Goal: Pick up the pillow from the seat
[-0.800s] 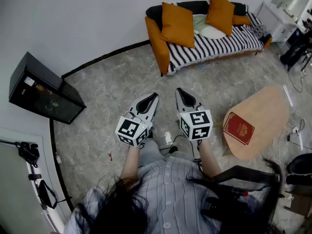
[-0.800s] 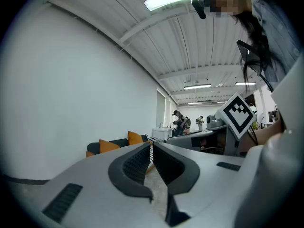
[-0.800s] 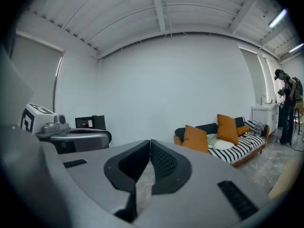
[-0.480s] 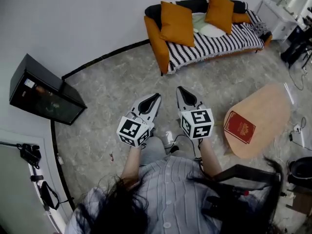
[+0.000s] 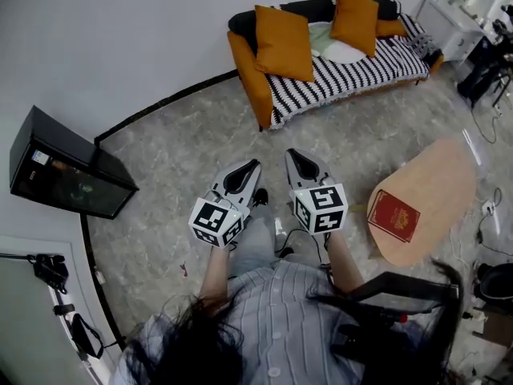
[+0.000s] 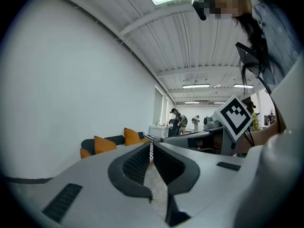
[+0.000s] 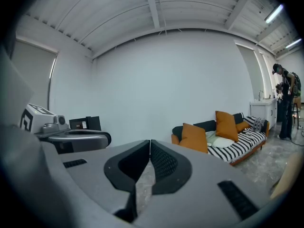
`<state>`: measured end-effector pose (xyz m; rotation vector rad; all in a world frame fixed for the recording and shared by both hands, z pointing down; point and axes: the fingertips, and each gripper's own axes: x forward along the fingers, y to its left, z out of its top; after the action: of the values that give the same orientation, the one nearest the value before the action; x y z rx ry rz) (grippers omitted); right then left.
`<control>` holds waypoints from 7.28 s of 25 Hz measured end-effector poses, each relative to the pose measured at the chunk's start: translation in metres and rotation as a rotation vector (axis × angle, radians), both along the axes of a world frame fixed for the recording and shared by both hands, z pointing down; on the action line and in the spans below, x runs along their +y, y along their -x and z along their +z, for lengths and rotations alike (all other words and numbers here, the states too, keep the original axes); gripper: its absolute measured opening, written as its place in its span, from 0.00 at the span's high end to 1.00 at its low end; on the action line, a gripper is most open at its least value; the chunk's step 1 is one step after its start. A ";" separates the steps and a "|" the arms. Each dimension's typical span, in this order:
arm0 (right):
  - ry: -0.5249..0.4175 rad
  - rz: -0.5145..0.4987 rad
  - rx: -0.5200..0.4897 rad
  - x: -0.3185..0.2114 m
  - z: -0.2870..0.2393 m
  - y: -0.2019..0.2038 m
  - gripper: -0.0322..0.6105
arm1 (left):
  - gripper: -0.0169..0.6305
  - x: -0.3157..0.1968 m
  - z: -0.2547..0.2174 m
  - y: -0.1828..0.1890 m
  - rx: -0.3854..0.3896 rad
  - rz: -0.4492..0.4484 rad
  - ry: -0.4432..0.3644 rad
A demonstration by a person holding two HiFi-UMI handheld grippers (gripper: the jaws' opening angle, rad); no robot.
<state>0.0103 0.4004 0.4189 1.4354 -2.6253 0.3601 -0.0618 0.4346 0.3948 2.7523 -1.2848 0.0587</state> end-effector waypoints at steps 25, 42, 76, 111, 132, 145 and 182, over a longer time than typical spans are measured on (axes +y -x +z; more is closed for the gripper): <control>0.068 0.197 0.020 -0.348 0.003 0.047 0.92 | 0.96 -0.380 -0.008 0.077 0.054 0.164 0.021; 0.074 0.170 0.058 -0.477 0.014 -0.029 0.92 | 0.96 -0.499 0.014 0.022 0.074 0.108 0.077; 0.140 -0.011 0.013 -0.721 0.039 -0.165 0.92 | 0.83 -0.699 0.052 -0.060 -0.010 -0.243 0.198; 0.315 -0.523 0.291 -1.046 0.210 0.005 0.91 | 0.68 -0.972 0.292 0.060 -0.002 -0.161 0.564; 0.524 -0.888 0.560 -1.152 0.314 0.071 0.46 | 0.48 -1.035 0.380 0.061 0.321 -0.103 0.780; 0.510 -0.790 0.562 -1.140 0.331 0.073 0.59 | 0.56 -1.041 0.402 0.053 0.310 -0.221 0.816; 0.073 -0.415 0.155 -0.896 -0.016 -0.054 0.79 | 0.83 -0.866 0.092 -0.001 0.152 -0.175 0.379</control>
<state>0.0641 -0.4959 0.4027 0.8273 -2.6582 0.2789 -0.0606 -0.4318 0.4867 2.2760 -1.3121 0.0687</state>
